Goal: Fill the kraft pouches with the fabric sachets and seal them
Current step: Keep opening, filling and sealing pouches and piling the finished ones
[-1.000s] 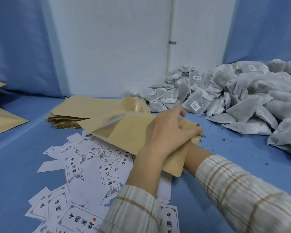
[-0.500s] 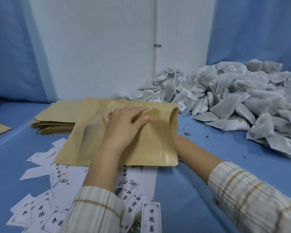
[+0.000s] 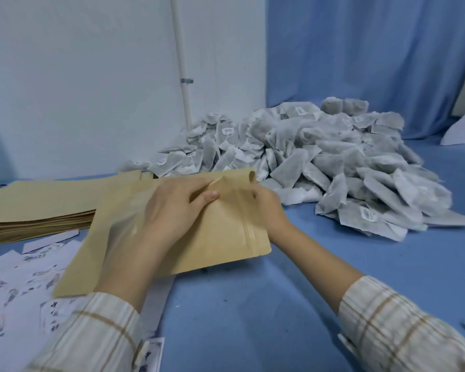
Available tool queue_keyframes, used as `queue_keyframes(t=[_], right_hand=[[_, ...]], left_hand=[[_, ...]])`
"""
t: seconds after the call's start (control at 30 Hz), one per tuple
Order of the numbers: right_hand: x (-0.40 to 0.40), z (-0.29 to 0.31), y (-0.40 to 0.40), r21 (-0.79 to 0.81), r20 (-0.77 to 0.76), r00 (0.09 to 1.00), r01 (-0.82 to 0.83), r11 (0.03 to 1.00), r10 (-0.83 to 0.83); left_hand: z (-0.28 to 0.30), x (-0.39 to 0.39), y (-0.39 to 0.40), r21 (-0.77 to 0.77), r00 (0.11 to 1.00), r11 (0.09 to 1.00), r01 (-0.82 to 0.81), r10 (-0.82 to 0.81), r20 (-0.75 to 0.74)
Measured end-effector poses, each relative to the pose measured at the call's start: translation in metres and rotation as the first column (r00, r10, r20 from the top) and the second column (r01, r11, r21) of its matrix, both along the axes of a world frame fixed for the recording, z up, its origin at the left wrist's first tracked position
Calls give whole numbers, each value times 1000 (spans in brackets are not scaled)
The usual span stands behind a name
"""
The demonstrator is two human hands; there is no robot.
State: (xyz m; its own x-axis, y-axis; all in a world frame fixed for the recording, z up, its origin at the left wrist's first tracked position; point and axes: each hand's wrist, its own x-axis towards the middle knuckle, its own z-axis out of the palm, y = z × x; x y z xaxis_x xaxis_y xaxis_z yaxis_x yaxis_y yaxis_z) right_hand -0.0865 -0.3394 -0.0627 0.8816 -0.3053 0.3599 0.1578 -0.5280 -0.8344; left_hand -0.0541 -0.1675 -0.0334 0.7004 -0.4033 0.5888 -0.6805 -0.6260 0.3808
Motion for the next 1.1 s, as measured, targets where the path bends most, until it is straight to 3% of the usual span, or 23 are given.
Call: queue_keyframes(t=[0.13, 0.23, 0.33, 0.47, 0.53, 0.6, 0.7, 0.77, 0.87, 1.0, 1.1], right_hand=[[-4, -16, -48, -157, 111, 984, 156, 975, -140], [7, -34, -88, -327, 28, 944, 319, 889, -328], [18, -44, -115, -456, -89, 909, 328, 828, -408], [33, -48, -127, -464, -141, 897, 314, 829, -419], [35, -45, -132, -413, -22, 913, 364, 835, -408], [28, -40, -137, -238, 118, 897, 443, 865, -427], [15, -30, -134, 71, 249, 925, 277, 958, -286], [8, -24, -126, 147, 294, 941, 125, 981, -164], [7, -20, -112, 126, 286, 958, -36, 991, -2], [7, -16, -92, 65, 117, 955, -280, 958, 272], [7, -10, -84, -47, -27, 932, -363, 931, 362]], left_hand=[[-16, 15, -24, -47, 992, 996, -80, 75, -104], [-29, 26, -38, -141, 982, 983, -122, 98, -162], [-40, 36, -48, -174, 975, 976, -132, 97, -199], [-47, 46, -57, -218, 973, 965, -149, 104, -206], [-49, 49, -59, -239, 972, 958, -157, 108, -207], [-49, 51, -60, -242, 972, 958, -157, 106, -210], [-49, 52, -58, -258, 970, 953, -158, 100, -223], [-47, 51, -57, -274, 969, 948, -160, 97, -229], [-44, 49, -56, -276, 969, 950, -147, 83, -232], [-36, 46, -61, -316, 975, 943, -108, 39, -217], [-32, 42, -65, -337, 979, 939, -71, 1, -204]])
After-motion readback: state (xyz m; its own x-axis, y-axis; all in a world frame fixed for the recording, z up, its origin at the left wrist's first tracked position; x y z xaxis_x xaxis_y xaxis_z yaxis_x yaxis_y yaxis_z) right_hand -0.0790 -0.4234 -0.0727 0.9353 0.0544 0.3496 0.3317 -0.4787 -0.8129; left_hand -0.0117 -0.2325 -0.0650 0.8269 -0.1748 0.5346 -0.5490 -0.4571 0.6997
